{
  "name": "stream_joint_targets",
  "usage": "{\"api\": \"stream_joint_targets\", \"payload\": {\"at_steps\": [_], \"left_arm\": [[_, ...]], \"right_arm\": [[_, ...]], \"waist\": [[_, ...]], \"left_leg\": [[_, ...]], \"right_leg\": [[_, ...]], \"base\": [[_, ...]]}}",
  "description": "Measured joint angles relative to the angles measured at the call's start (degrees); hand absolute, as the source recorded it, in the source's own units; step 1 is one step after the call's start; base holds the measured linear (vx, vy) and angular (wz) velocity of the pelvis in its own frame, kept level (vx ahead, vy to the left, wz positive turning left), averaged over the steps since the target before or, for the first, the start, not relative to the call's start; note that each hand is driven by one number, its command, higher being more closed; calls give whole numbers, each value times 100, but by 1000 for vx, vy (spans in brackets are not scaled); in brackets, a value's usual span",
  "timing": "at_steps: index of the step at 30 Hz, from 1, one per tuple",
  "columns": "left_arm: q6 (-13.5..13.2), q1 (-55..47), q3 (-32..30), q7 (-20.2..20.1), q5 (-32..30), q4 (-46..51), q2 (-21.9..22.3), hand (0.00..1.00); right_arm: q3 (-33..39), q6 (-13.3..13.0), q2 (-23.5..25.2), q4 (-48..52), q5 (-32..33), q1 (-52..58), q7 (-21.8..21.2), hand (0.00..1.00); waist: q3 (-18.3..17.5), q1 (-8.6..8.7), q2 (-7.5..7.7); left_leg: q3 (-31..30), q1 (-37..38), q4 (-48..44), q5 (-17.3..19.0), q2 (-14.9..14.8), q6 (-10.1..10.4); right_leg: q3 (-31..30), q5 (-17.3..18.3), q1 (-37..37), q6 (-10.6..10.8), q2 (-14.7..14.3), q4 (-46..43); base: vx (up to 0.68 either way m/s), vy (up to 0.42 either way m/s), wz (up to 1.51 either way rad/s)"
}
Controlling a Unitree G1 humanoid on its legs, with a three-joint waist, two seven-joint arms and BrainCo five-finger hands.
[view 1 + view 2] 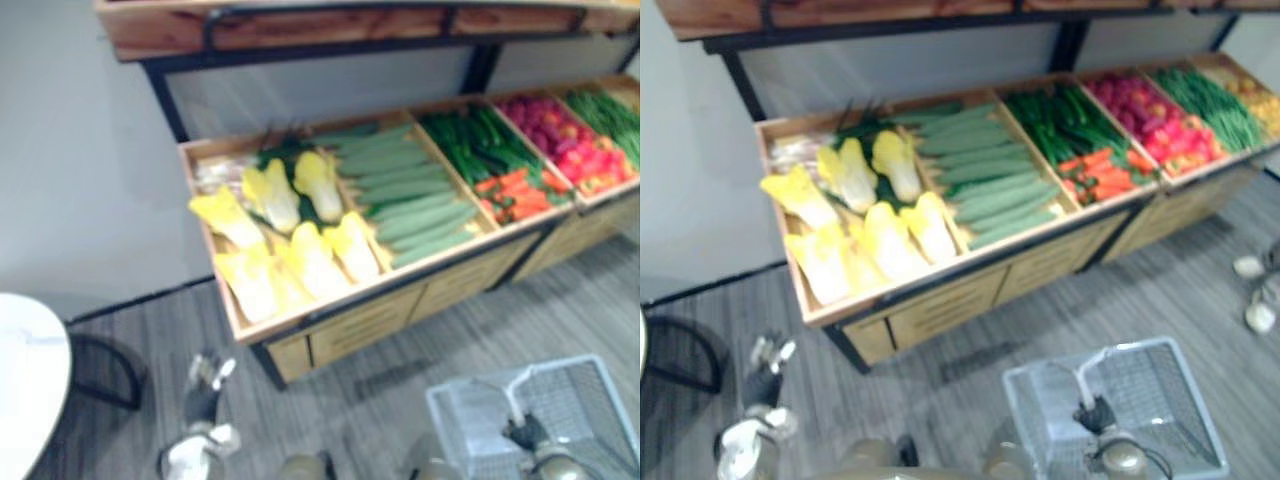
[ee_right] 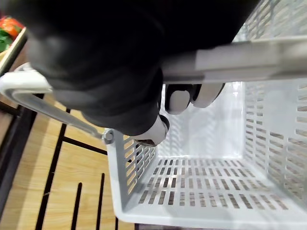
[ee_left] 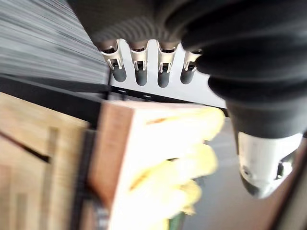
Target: Pick vegetable in the basket
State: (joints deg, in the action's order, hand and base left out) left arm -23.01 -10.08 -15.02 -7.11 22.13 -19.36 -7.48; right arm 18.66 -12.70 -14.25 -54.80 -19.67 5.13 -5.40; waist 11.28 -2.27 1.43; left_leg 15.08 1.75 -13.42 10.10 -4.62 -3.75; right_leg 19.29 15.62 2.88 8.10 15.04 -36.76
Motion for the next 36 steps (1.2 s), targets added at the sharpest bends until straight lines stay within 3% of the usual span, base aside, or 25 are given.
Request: {"api": "stream_joint_targets", "payload": {"at_steps": [3, 5, 6, 7, 8, 10, 11, 12, 14, 18, 20, 25, 30, 34, 36], "left_arm": [[13, 616, 171, 77, -90, 436, -379, 0], [5, 792, 251, 202, -104, 816, -536, 0], [-54, 764, 269, 332, -253, 1097, -663, 0], [-88, 739, 276, 402, -323, 1159, -616, 0], [-112, 606, 296, 518, -329, 1390, -515, 0], [-119, 518, 362, 687, -394, 1805, -303, 0], [-70, 506, 376, 765, -575, 1936, -209, 0], [114, 520, 403, 1036, -905, 2046, -178, 0], [368, 548, 396, 1406, -1256, 2049, -179, 0], [821, 656, 455, 2082, -2123, 1603, -174, 0], [1119, 793, 513, 2638, -2780, 886, -227, 0], [1642, 1371, 693, 3290, -3468, -497, -836, 0], [1664, 2354, 809, 3503, -3701, -1099, -1568, 0], [1549, 3501, 918, 3593, -3688, -1439, -1924, 0], [1462, 3803, 1077, 3594, -3660, -1564, -1995, 0]], "right_arm": [[35, -36, 66, 4, 125, 130, 154, 100], [112, -61, 168, 4, 237, 212, 277, 100], [111, -57, 304, -18, 237, 301, 356, 100], [112, -38, 302, -41, 232, 306, 381, 100], [95, -27, 255, -30, 214, 293, 370, 100], [60, 53, 152, -27, 171, 284, 335, 100], [79, 124, 105, -28, 161, 329, 317, 100], [78, 260, 44, -25, 163, 423, 267, 100], [47, 341, -58, -17, 159, 528, 217, 100], [51, 452, -150, -12, 157, 636, 133, 100], [52, 451, -135, -8, 150, 736, 118, 100], [-139, 445, -113, -6, 170, 796, 105, 100], [-573, 451, -144, 62, 299, 614, 143, 100], [-917, 458, -177, 231, 549, 46, 239, 100], [-1052, 455, -188, 267, 718, -184, 296, 100]], "waist": [[-24, 75, -23], [-81, 79, 76], [-201, 57, 314], [-230, 34, 252], [-295, 18, 49], [-319, 30, -192], [-316, 78, -236], [-349, 95, -308], [-378, 147, -301], [-394, 274, -346], [-411, 344, -341], [-423, 399, -208], [-313, 415, -114], [153, 457, -44], [402, 580, -35]], "left_leg": [[-443, 183, 223, -88, -112, 261], [-566, 218, 276, -96, -151, 484], [-664, 287, 379, -70, -108, 751], [-668, 343, 418, -75, -180, 844], [-630, 360, 472, -81, -468, 1001], [-583, 456, 630, -173, -712, 1157], [-569, 543, 729, -262, -820, 1224], [-449, 712, 799, -391, -917, 1210], [-388, 733, 724, -496, -930, 1107], [65, 627, 775, -385, -938, 882], [101, 624, 978, -424, -857, 980], [214, 642, 1151, -563, -682, 1114], [381, 411, 1209, -641, -658, 1160], [551, -57, 1154, -786, -681, 1170], [652, -72, 1130, -793, -718, 1178]], "right_leg": [[-547, -201, 170, -42, -67, 1081], [-960, -886, 243, -198, -94, 1701], [-1200, -1691, 217, -26, -94, 1977], [-1222, -1568, 120, 47, -180, 2069], [-1157, -1536, -54, 14, -425, 2462], [-1030, -1551, -326, -104, -754, 3059], [-984, -1570, -457, -139, -878, 3176], [-955, -1563, -698, -223, -1012, 3309], [-904, -1512, -800, -311, -1027, 3403], [-760, -1460, -706, -293, -1021, 3479], [-699, -1626, -816, -240, -992, 3717], [-714, -1948, -901, -166, -854, 4079], [-835, -2030, -534, -163, -833, 4082], [-1005, -2276, 40, -249, -861, 4093], [-1061, -2297, 97, -258, -871, 4090]], "base": [[240, -249, 100], [160, -325, 53], [169, -417, 25], [199, -499, 3], [183, -441, -27], [153, -310, -17], [78, -232, 8], [52, -211, 9], [25, -163, 8], [-55, -24, 21], [-45, 36, 10], [16, 70, -4], [11, 10, -14], [-59, -32, -21], [-40, -30, -17]]}}
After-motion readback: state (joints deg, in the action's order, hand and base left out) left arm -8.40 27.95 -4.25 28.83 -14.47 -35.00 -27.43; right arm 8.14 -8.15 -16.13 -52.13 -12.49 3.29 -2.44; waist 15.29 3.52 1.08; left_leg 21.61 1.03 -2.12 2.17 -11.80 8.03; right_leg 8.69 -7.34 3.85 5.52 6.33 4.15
